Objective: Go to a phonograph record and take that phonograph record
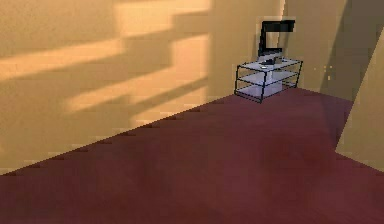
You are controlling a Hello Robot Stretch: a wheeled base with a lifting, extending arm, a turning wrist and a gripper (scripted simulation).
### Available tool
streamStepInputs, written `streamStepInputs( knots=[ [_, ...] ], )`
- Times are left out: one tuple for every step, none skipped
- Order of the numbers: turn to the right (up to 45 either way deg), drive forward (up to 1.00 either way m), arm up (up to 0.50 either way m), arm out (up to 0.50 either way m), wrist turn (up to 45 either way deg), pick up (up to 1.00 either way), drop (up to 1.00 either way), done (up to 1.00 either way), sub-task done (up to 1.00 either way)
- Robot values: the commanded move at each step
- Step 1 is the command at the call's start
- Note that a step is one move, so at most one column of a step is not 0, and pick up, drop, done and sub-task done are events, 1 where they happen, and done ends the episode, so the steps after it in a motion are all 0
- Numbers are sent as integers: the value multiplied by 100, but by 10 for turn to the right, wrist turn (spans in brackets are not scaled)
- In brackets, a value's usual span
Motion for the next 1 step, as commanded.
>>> streamStepInputs(
  knots=[
    [0, 0, 0, 0, 0, 0, 0, 100, 0]
  ],
)
